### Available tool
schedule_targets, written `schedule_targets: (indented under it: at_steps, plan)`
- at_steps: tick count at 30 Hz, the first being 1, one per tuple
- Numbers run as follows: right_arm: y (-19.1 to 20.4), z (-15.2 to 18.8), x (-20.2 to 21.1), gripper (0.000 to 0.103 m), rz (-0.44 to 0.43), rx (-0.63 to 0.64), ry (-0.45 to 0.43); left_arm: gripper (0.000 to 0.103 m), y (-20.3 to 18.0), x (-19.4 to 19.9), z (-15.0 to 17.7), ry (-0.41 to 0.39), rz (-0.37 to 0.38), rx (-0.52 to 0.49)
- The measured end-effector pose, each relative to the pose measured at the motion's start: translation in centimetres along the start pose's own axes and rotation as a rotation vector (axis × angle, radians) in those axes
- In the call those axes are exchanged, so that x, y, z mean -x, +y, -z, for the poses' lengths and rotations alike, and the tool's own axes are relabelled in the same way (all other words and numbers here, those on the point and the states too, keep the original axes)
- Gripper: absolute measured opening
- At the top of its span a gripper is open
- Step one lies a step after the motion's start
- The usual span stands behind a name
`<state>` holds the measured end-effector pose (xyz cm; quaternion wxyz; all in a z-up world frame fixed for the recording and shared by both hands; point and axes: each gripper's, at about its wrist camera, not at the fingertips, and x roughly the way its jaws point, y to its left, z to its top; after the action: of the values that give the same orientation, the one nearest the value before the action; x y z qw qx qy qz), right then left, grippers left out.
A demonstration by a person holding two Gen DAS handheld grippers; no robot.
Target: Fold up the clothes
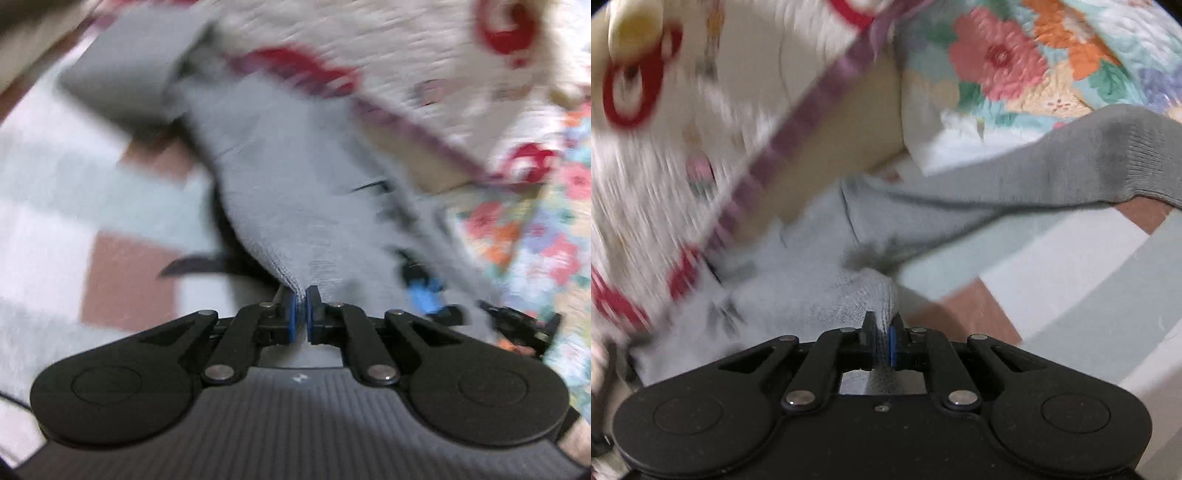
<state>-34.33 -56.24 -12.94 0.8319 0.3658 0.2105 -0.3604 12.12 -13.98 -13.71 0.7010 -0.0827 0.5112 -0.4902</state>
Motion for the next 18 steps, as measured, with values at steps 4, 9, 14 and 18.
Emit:
schedule_targets:
  at_steps: [4,9,14,18]
  plan:
    - [1.4,0.3,-1.4,0.009,0.074,0.078,0.024,0.021,0.3,-0.9,-0.9,-0.031,-0.088,-0.047]
    - [1.8,0.2,-1.4,0.012,0.085,0.135,0.053,0.054,-0.2,-2.7,-2.2,-0.019,-0.087,-0.093]
    - [0.7,0.7,-1.5,0.019,0.009,0.068,0.087,0.07,1.3,-4.2,-2.5,-0.011,0.017,0.023]
    - [0.2,1.2,-1.7,0.047,0.004,0.031,0.143,0.016,0.8,-4.7,-3.0,0.012,0.039,0.002]
